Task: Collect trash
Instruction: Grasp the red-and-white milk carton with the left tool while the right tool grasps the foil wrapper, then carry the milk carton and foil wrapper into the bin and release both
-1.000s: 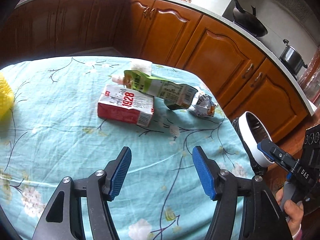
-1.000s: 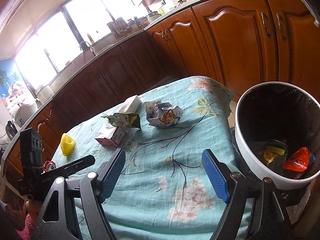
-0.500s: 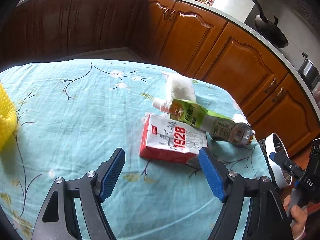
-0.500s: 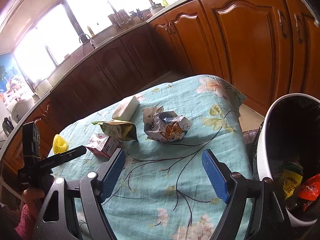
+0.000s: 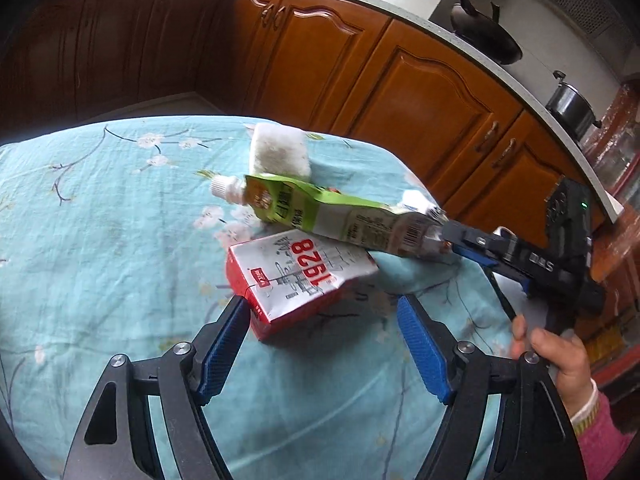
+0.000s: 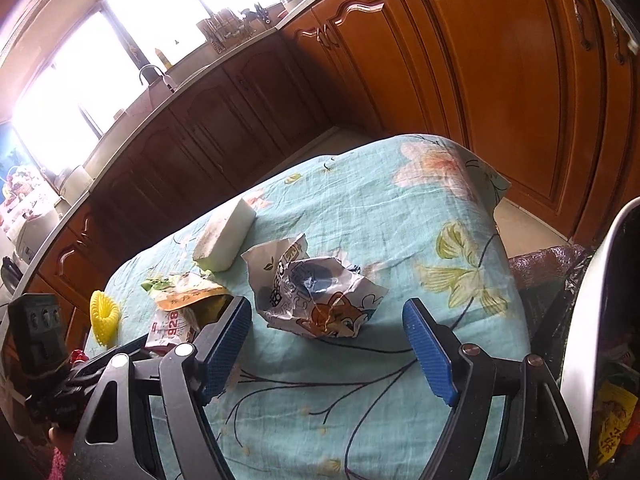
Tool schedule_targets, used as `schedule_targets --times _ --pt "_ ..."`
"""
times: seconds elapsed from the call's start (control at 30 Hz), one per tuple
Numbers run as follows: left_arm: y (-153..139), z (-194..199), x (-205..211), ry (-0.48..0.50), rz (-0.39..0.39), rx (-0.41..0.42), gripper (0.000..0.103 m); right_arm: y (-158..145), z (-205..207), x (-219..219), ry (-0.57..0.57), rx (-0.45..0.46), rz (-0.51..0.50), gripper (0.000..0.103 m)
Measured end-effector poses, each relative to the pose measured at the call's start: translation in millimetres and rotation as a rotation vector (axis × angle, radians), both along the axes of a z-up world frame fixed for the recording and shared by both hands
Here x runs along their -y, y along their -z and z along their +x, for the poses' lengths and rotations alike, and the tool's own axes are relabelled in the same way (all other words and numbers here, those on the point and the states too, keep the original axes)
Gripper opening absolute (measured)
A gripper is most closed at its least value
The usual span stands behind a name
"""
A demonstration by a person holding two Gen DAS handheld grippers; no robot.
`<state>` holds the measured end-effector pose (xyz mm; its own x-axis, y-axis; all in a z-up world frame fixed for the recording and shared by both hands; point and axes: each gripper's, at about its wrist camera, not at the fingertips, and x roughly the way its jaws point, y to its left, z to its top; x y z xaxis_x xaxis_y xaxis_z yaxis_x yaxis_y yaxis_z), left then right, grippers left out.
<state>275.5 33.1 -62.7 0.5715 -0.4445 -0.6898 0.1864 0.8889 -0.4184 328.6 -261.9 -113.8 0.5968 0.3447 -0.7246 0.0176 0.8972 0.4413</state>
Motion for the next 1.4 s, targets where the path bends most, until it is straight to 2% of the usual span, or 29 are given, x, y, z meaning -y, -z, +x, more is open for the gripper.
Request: schedule_targets --times 0.03,0.07,0.1,0.2,0.33,0.37,0.53,0.6,0.67,0.73,0.83,0.87,0.9,0.93,1.07,1.17,1.4 --pt "1 -7 4 0.024 -0.016 -0.005 0.076 2 2 -1 -0.006 -0.009 -0.004 0.064" --pt "1 -13 8 0.051 -0.027 -0.01 0.076 5 3 -3 -0.014 -0.02 -0.007 0.046" --pt "2 -19 13 0.08 -0.032 -0.014 0.075 7 2 -5 -0.021 -0.029 -0.009 0.038" --pt "-4 -35 18 0.105 0.029 0.015 0.075 6 -4 -8 -0.031 -0.019 -0.025 0.033" --pt "-21 -28 6 0.075 0.154 0.081 0.077 -2 -23 -9 -0.049 -0.001 -0.032 0.031" --pt "-22 -22 4 0.069 0.18 0.091 0.08 -5 -29 -9 -0.05 0.003 -0.027 0.031" --pt "-12 20 5 0.119 0.326 0.099 0.084 -16 -55 -4 -0.035 0.019 0.011 0.031" --pt "-9 29 11 0.152 0.347 0.092 0.084 -19 -64 -1 -0.031 0.023 0.027 0.031" --pt "-5 37 17 0.201 0.329 0.09 0.084 -22 -71 0 -0.028 0.024 0.033 0.031" --pt "1 45 25 0.21 0.352 0.087 0.084 -24 -77 2 -0.026 0.026 0.036 0.031" --pt "9 52 31 0.201 0.376 0.072 0.076 -27 -83 4 -0.023 0.027 0.042 0.031" --pt "10 50 34 0.198 0.369 0.068 0.061 -28 -85 4 -0.021 0.029 0.04 0.031" --pt "11 48 35 0.209 0.34 0.053 0.052 -29 -86 4 -0.02 0.031 0.038 0.031" --pt "12 45 35 0.214 0.306 0.044 0.052 -30 -89 5 -0.018 0.035 0.04 0.031" --pt "9 24 41 0.19 0.265 0.048 0.051 -35 -100 9 -0.007 0.05 0.06 0.03" --pt "3 0 50 0.181 0.205 0.049 0.05 -38 -109 13 0.003 0.06 0.072 0.03" --pt "-11 -45 77 0.206 0.094 0.07 0.049 -43 -133 32 0.042 0.075 0.071 0.03"
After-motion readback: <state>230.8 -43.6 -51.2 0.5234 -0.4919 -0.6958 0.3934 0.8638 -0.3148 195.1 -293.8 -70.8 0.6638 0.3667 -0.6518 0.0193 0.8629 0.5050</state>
